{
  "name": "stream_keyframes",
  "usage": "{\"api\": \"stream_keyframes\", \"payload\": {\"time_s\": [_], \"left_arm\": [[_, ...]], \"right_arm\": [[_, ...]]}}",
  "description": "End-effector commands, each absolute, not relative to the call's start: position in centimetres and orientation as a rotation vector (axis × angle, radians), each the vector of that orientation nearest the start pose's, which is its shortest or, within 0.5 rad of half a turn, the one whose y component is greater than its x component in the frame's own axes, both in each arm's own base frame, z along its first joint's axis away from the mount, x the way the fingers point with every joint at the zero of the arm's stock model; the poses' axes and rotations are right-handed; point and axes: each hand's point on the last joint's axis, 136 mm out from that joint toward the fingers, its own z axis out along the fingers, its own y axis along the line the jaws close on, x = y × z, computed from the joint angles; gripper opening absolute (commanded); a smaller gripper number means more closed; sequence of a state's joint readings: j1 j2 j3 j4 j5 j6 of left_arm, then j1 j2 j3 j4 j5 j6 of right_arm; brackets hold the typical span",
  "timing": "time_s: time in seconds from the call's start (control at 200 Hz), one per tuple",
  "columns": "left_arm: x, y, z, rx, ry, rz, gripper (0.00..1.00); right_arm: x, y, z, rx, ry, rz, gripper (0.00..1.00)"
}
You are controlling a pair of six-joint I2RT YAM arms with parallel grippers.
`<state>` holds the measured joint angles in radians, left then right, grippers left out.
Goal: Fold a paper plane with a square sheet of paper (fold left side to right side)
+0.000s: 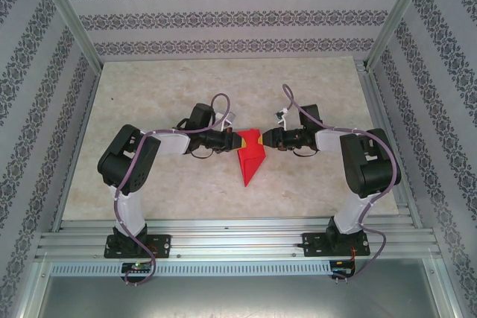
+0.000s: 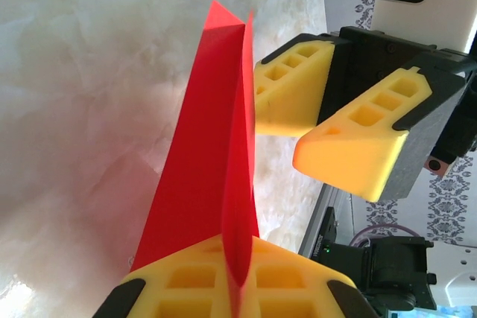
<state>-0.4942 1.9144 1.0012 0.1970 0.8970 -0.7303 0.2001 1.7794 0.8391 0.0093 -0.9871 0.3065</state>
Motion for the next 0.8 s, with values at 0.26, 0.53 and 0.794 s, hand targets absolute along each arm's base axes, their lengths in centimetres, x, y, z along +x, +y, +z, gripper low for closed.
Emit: {"api": "stream_keyframes", "payload": {"time_s": [0.26, 0.53, 0.794], "left_arm": [[32.1, -33.3, 9.8, 0.342, 2.463, -1.627, 0.05], [32.0, -33.1, 9.4, 0.340, 2.484, -1.608, 0.05], [32.0, -33.0, 8.7, 0.333, 2.510, -1.578, 0.05]], "right_arm": [[32.4, 21.5, 7.6, -0.377, 2.388, 1.493, 0.22], [32.2, 21.3, 7.3, -0.373, 2.403, 1.478, 0.25], [31.9, 21.3, 7.8, -0.376, 2.391, 1.490, 0.20]]}}
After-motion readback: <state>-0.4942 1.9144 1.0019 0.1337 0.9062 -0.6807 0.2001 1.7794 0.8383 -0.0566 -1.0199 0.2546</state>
